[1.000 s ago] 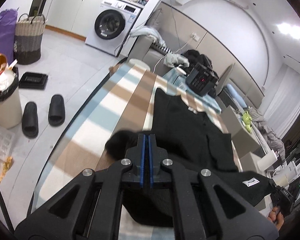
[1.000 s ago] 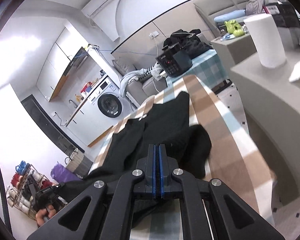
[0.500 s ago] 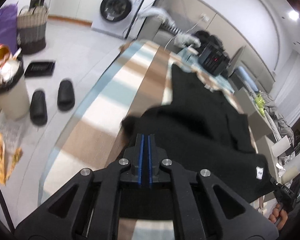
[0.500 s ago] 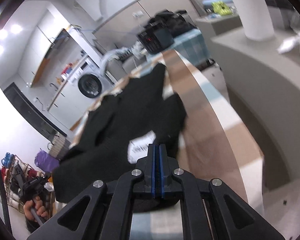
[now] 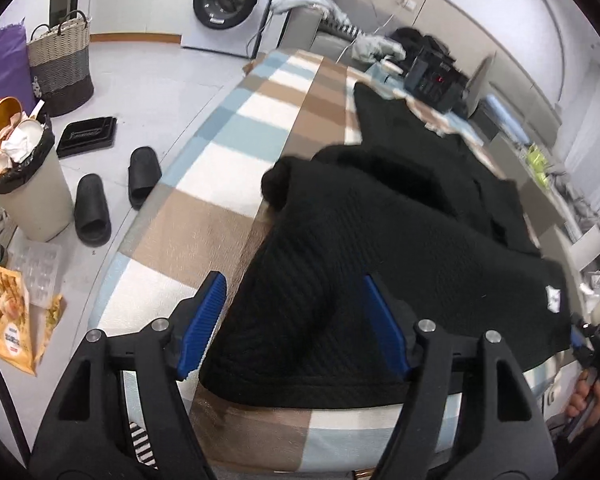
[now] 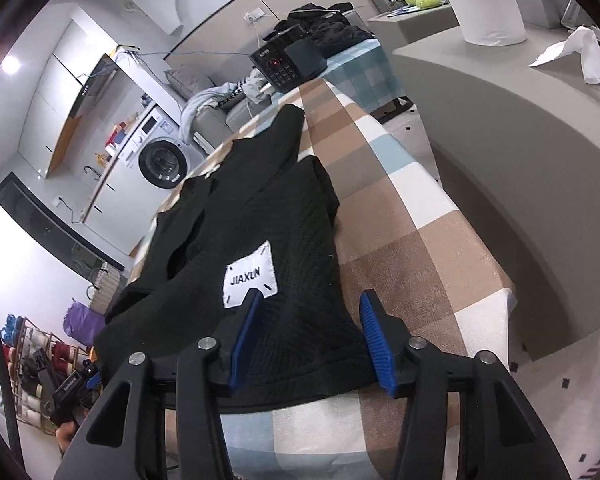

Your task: Fold small clothes

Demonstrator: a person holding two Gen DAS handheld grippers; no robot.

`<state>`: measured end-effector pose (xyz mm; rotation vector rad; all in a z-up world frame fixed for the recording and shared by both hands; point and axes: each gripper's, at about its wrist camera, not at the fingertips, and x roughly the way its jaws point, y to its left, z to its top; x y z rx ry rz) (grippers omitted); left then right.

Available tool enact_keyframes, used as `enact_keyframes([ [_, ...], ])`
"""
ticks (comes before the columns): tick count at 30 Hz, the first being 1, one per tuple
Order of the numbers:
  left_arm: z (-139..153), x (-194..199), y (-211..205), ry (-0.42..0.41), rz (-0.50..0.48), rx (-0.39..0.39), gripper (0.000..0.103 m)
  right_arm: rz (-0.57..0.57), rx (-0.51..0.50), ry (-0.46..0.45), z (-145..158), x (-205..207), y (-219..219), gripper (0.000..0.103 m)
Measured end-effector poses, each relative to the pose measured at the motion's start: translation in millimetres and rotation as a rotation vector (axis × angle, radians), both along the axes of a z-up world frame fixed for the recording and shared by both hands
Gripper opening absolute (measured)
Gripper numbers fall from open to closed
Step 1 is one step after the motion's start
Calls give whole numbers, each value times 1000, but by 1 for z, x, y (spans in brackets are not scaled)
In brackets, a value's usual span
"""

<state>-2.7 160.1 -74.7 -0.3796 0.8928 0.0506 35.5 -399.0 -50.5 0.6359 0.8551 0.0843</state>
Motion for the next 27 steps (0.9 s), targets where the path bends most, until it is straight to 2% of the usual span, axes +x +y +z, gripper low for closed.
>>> enact_keyframes([
  [3,-8,4,-2,21,-8,-5,68,5,-34,3,0,2,1,64],
  [7,-11,8,-6,13,-24,8,65,23,-48,22,-6,9,3,64],
  [9,-11,9,-7,6,-33,0,51,40,-67,22,-7,14,7,63],
  [10,-11,10,-8,4,-36,1,39,53,-84,16,-7,16,12,63],
  [11,-10,9,-9,-1,-39,-2,24,63,-94,7,-7,17,15,54],
  [12,-9,9,-9,-8,-42,-15,19,77,-116,-6,-6,19,20,46],
  [13,-8,9,-7,-16,-42,-39,13,90,-149,-10,-6,20,25,34],
  [14,-7,9,-6,-24,-40,-58,7,98,-163,-12,-6,20,28,21],
  [16,-2,7,-7,-44,-38,-63,4,121,-174,-29,-3,20,34,7],
  [22,28,5,-5,-130,-30,-91,3,96,-56,-152,27,12,25,5],
  [27,58,16,-2,-198,-28,-127,3,54,27,-240,54,26,19,5],
])
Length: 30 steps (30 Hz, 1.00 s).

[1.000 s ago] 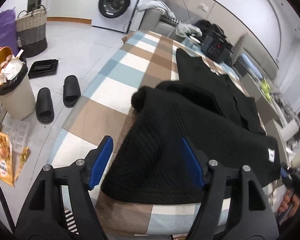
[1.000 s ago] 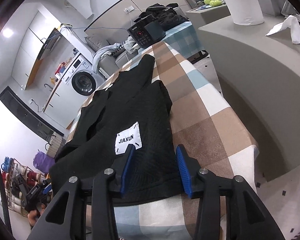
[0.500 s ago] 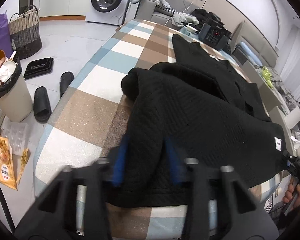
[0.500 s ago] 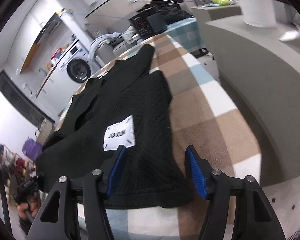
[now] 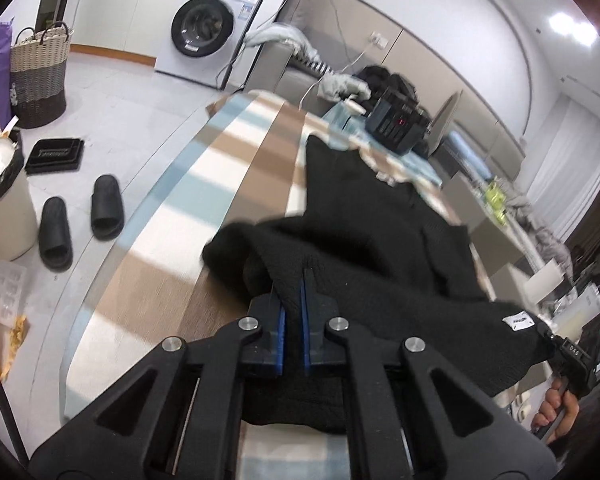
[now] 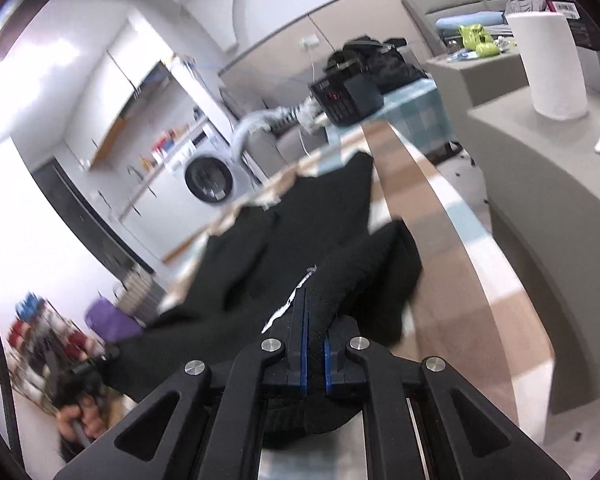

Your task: Fold small clothes

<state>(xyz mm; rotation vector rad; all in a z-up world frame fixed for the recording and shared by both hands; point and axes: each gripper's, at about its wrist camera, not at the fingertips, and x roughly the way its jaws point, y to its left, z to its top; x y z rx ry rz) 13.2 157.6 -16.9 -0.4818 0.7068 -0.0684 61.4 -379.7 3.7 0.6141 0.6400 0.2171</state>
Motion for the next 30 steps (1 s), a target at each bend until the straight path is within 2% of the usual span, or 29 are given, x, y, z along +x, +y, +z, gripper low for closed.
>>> enact_keyframes([
  [7,41,53,2,-78,-4,-20,3,-88,22,-37,29,53,-4,5],
  [12,57,114,7,-91,-3,-56,3,-221,64,19,31,111,-17,5],
  [18,44,210,7,-17,-8,-89,3,-287,81,148,10,198,-23,7],
  [21,23,252,8,88,-8,-93,5,-275,78,221,-4,217,-25,23],
  [23,8,264,9,155,-20,-91,9,-270,70,224,-7,210,-25,41],
  [24,3,262,10,163,-20,-86,9,-267,49,211,-6,202,-24,42],
  [25,-1,257,12,158,-15,-75,15,-261,27,206,-6,193,-24,43],
  [27,-4,243,15,140,-1,-61,38,-241,16,218,-10,175,-24,46],
  [28,-5,232,16,126,11,-48,58,-233,13,231,-14,160,-24,47],
  [29,-6,215,18,106,26,-30,68,-234,7,239,-17,149,-24,48],
  [30,-4,202,19,85,42,-3,68,-238,2,248,-20,140,-24,48],
])
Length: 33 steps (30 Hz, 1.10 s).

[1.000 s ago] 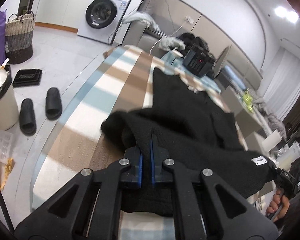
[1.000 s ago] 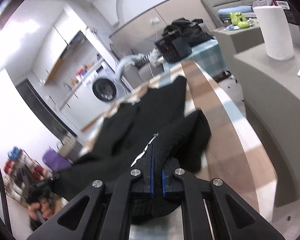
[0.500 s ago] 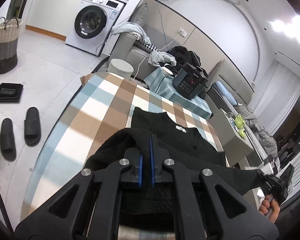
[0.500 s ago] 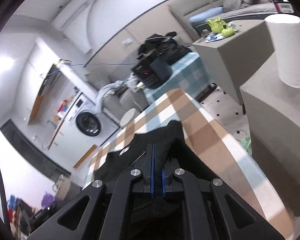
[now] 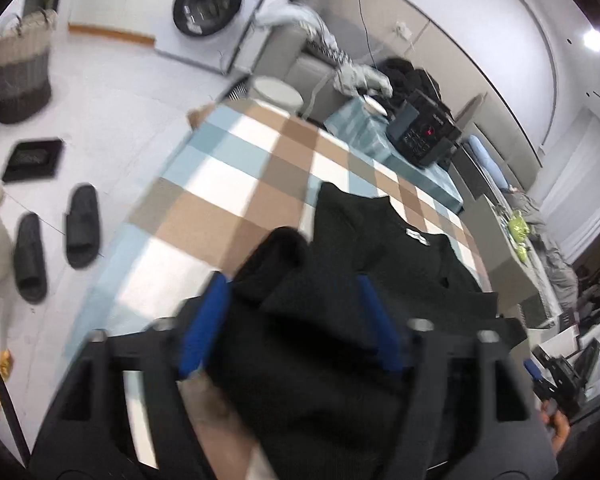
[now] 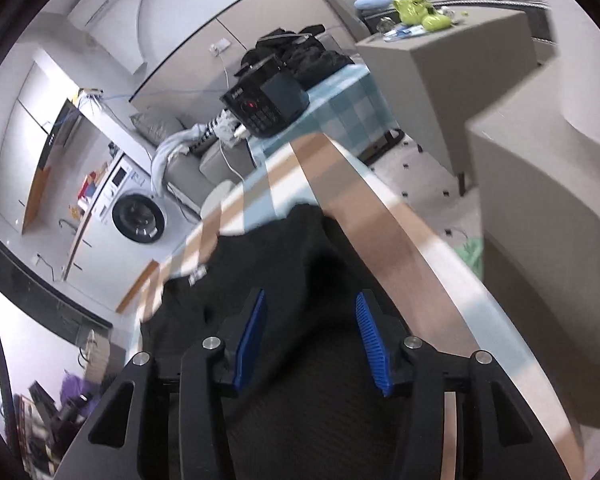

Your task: Fold small clothes

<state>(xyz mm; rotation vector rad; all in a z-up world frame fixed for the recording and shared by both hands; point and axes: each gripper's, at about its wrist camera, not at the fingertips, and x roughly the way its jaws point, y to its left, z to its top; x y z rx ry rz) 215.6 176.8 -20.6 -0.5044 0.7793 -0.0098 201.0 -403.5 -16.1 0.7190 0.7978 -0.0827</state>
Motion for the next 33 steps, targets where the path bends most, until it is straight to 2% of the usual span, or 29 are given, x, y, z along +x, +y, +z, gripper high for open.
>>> enact_keyframes([
  [4,-4,-42,1,13,15,32,70,39,9,35,-13,-41,8,49],
  [9,-25,-78,-12,52,5,71,70,80,33,54,-23,-68,19,57],
  [14,-56,-86,-27,127,-22,36,69,118,51,65,-26,-82,27,59],
  [16,-62,-87,-35,131,-40,12,69,133,38,64,-27,-86,33,59],
  [19,-64,-91,-50,104,-60,16,59,158,43,74,-33,-84,41,59],
  [21,-66,-91,-58,97,-64,11,43,170,35,80,-37,-80,47,59],
  [22,-69,-91,-62,99,-57,8,31,178,30,77,-37,-77,49,59],
  [23,-71,-92,-64,101,-50,8,25,192,14,77,-38,-73,53,59],
  [25,-75,-93,-69,95,-37,7,15,187,7,86,-41,-66,56,59],
  [27,-75,-92,-71,81,-28,11,11,177,-3,77,-43,-60,58,59],
  [28,-75,-93,-72,77,-22,11,9,166,-13,75,-43,-58,59,50],
  [29,-76,-93,-73,74,-22,8,8,168,-38,70,-44,-55,62,34],
  [32,-74,-97,-76,72,-38,28,6,188,-86,56,-42,-52,71,21],
  [33,-72,-99,-76,70,-42,36,5,193,-96,56,-41,-54,72,20],
])
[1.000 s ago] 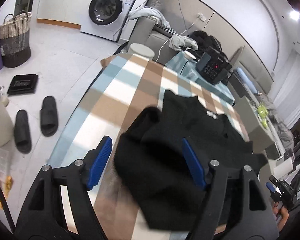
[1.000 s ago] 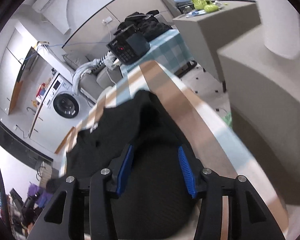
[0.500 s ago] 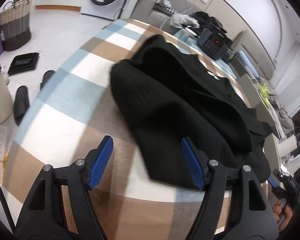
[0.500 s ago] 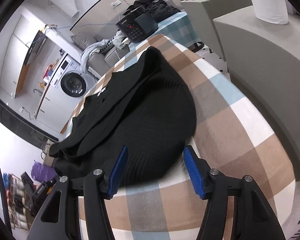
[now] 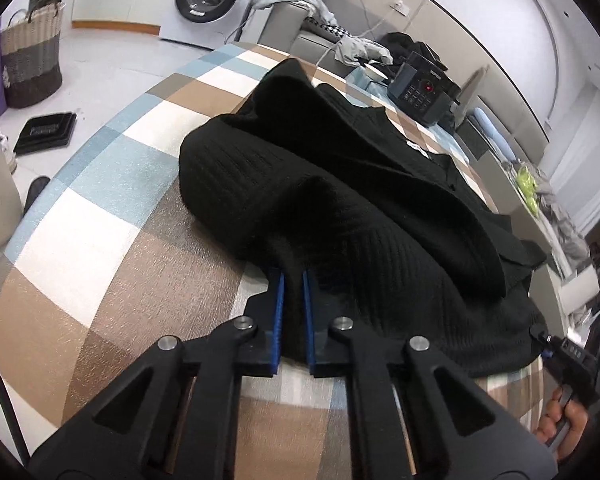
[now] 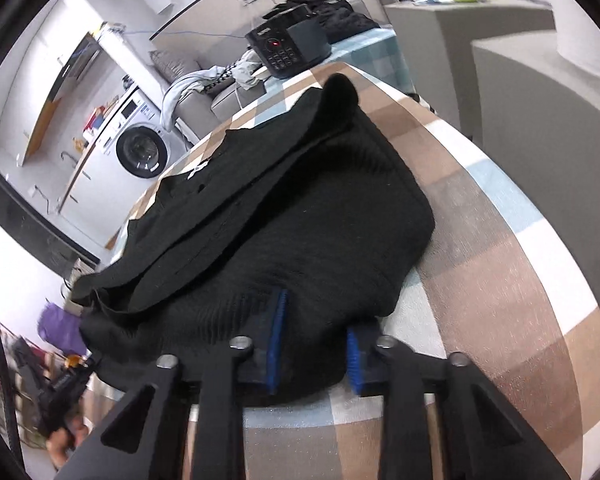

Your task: Fold small clothes

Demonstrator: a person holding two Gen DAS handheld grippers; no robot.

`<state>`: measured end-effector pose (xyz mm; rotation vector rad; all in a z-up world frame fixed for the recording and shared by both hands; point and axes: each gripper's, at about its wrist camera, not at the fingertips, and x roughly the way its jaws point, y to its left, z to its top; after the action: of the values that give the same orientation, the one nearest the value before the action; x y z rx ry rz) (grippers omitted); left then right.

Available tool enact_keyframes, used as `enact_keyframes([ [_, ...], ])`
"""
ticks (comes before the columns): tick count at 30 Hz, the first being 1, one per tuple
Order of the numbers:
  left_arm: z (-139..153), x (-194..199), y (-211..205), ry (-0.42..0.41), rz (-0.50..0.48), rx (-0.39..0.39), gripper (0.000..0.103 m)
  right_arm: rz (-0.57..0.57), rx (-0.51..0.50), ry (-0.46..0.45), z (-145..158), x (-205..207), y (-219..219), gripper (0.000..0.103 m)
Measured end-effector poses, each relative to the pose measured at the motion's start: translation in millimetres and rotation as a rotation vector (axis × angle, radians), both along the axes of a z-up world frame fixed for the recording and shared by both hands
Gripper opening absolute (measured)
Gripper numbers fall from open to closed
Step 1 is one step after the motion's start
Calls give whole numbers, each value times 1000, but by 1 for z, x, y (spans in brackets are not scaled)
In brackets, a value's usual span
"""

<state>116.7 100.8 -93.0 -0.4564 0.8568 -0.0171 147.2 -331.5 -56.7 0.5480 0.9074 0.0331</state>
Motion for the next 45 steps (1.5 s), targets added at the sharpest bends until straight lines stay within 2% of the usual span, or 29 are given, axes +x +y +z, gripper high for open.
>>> enact_keyframes([
  [11,4,-70,-11,5,-42,-46,3,-24,-9,30,5,-34,-23,18],
  [16,4,-90,-17,11,-55,-64,4,-49,18,48,6,-35,-32,25],
  [18,2,-92,-7,29,-40,-95,12,-56,17,41,8,-37,-32,30],
  [19,0,-95,-1,36,-26,-109,20,-61,16,35,10,-39,-32,35],
  [20,0,-93,5,39,-11,-110,30,-65,15,24,13,-42,-31,36],
  [22,1,-92,20,35,38,-108,43,-76,-4,4,21,-46,-29,39],
  [25,3,-81,40,21,81,-122,48,-80,-8,-29,30,-53,-26,42],
  [30,-2,-49,57,21,76,-167,47,-34,-3,-28,31,-56,-6,44],
  [31,-2,-44,58,17,76,-166,44,-15,-18,-28,31,-55,1,44],
  [32,-3,-39,58,9,68,-172,29,3,-28,-28,31,-56,7,44],
  [33,-2,-35,57,-3,57,-178,22,24,-31,-28,31,-54,13,44],
  [34,-2,-32,56,-14,49,-177,10,41,-31,-30,30,-52,19,44],
  [35,0,-30,54,-23,41,-172,3,48,-33,-28,29,-52,22,44],
  [41,29,-35,61,-121,22,-157,2,71,-55,32,10,-34,26,44],
  [45,31,-32,72,-119,63,-145,2,61,-27,61,-3,-29,20,44],
])
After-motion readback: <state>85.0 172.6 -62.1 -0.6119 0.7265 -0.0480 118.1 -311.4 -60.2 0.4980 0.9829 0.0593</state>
